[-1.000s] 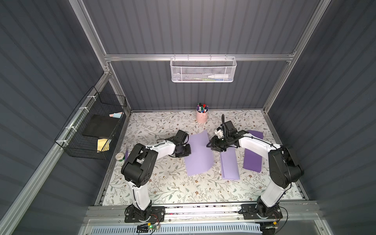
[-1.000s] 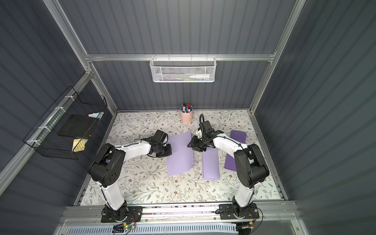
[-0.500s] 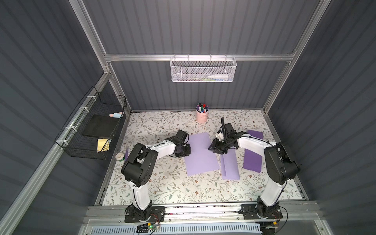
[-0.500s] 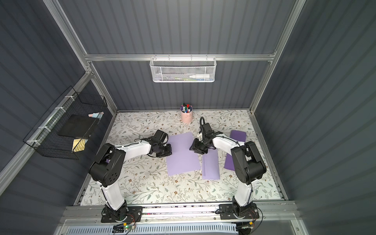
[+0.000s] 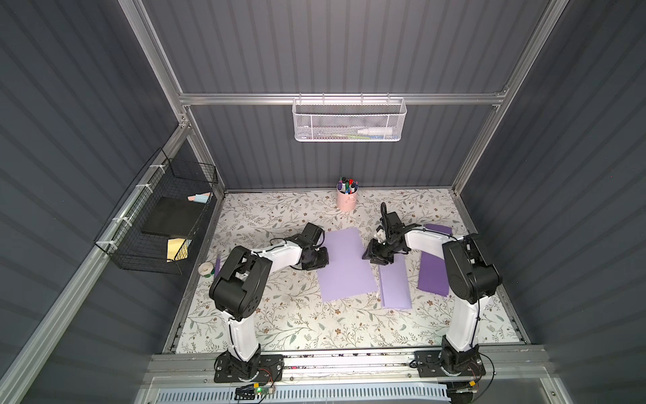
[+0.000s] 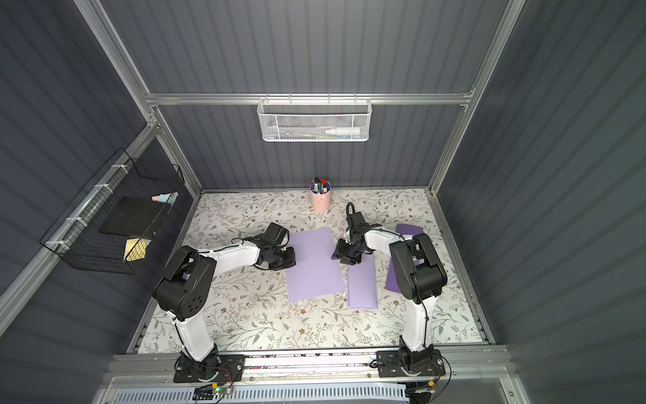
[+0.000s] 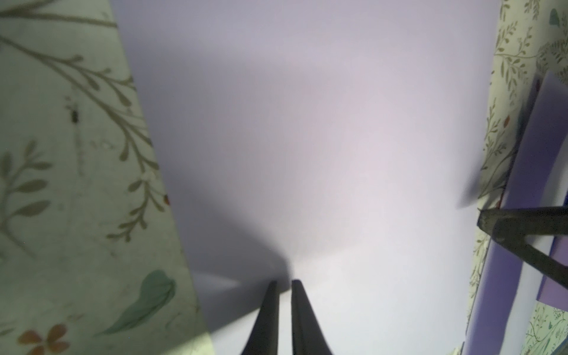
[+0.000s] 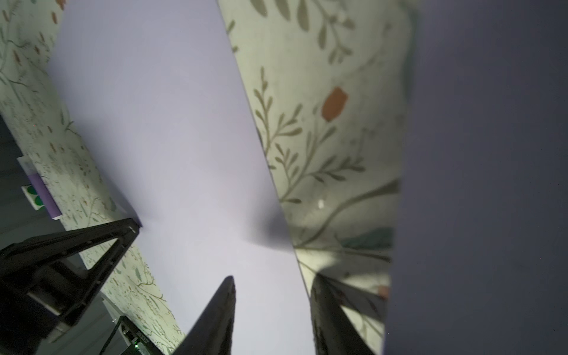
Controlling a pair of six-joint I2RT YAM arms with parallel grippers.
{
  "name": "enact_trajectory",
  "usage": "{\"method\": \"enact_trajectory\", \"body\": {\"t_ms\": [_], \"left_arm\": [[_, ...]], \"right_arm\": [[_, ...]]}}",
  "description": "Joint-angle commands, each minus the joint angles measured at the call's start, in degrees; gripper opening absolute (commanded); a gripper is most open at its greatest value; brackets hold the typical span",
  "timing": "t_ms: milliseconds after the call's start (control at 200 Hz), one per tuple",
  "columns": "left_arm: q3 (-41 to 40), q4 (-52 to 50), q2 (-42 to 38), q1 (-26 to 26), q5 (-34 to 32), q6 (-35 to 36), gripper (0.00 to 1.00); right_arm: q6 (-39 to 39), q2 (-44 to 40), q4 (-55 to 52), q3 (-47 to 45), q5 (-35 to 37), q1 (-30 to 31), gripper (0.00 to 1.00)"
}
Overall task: Fold the rectangular paper in half along the long edge
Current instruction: Fold the paper at the center of the board.
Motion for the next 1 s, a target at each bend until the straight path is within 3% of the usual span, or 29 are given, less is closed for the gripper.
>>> {"method": "enact_trajectory", "body": {"t_ms": [0, 375, 750, 996], "left_arm": [[-1.1, -4.4, 3.5, -0.2, -0.5, 1.4, 0.13], [-1.0, -4.3, 3.7, -0.2, -0.4, 1.5, 0.13], [-1.5, -4.6, 3.4, -0.2, -0.2, 1.7, 0.13], [-1.5, -4.7, 3.5, -0.2, -0.1, 1.8, 0.13]], "right_arm": [[1.9, 3.4, 4.5, -1.0, -6.0, 0.8, 0.43], [5.7, 5.9, 13.7, 5.1, -18.0, 3.2, 0.44], [2.9, 5.6, 9.2, 10.0, -14.5, 0.9, 0.43], [0.0, 4.9, 5.2, 11.1, -13.8, 0.1, 0.36]]}}
